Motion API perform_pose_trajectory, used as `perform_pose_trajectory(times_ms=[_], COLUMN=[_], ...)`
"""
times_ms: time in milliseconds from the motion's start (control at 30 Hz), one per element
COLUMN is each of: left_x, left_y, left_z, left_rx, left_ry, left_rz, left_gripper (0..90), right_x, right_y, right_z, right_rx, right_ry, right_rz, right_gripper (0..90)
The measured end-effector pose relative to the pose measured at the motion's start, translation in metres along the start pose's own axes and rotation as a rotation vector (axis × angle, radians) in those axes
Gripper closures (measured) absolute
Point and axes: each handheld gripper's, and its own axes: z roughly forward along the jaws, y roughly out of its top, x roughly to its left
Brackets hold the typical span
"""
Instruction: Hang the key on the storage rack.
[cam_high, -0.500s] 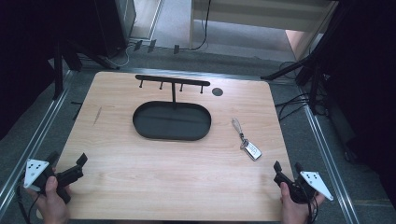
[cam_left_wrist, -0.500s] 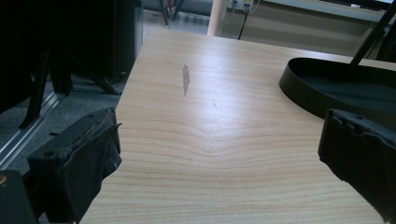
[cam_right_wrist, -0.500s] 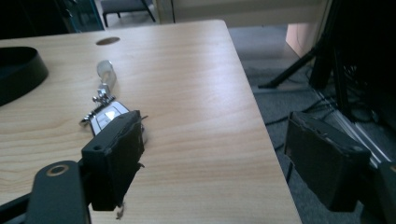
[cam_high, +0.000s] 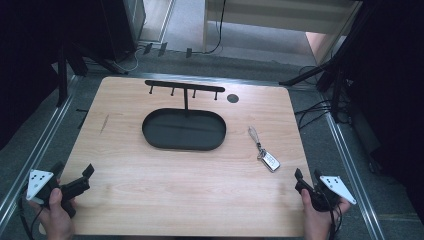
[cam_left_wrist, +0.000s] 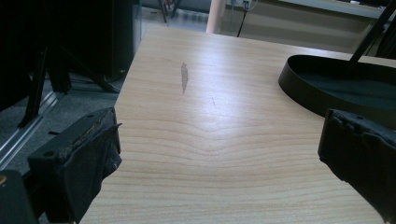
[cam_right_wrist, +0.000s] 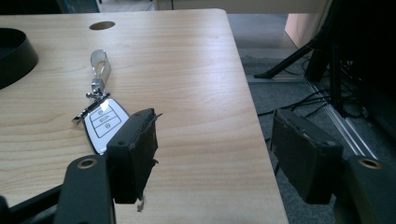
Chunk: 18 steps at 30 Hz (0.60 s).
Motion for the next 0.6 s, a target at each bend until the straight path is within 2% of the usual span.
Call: perform_pose_trajectory(times_ms=[33,67,200,233,267,367,467,500,567,600], left_x=[0.0,0.0,0.001,0.001,0.001,0.001,0.001,0.001,0.001,0.001], left_y=[0.0,0.0,0.0,0.0,0.0,0.0,0.0,0.0,0.0,0.0], left_z=[0.0,0.0,-0.001,-0.001,-0.001,0.0,0.0,0.0,0.0,0.0], left_rx=[0.0,0.001,-0.003,-0.003,-0.004,-0.001,-0.001,-0.001,-0.001,-0.001], left_ry=[0.0,0.0,0.003,0.003,0.001,0.001,0.001,0.001,0.0,-0.001], left_rz=[0.0,-0.003,-0.011,-0.011,-0.011,-0.011,-0.009,-0.01,-0.01,-0.013], left_gripper=[0.0,0.0,0.0,0.0,0.0,0.0,0.0,0.0,0.0,0.0], right_x=[0.0,0.001,0.003,0.003,0.004,0.005,0.007,0.009,0.011,0.011], right_y=[0.0,0.008,0.022,0.022,0.032,0.045,0.055,0.064,0.071,0.071], right_z=[0.0,0.003,0.007,0.007,0.009,0.013,0.018,0.022,0.026,0.026], right_rx=[0.0,0.018,0.055,0.055,0.068,0.107,0.137,0.166,0.182,0.182], right_ry=[0.0,0.011,0.027,0.027,0.028,0.074,0.068,0.065,0.074,0.074], right_rz=[0.0,-0.037,-0.1,-0.1,-0.134,-0.141,-0.168,-0.195,-0.229,-0.229], right_gripper=[32.8,35.1,39.6,39.6,42.0,44.1,46.2,47.8,50.6,50.6])
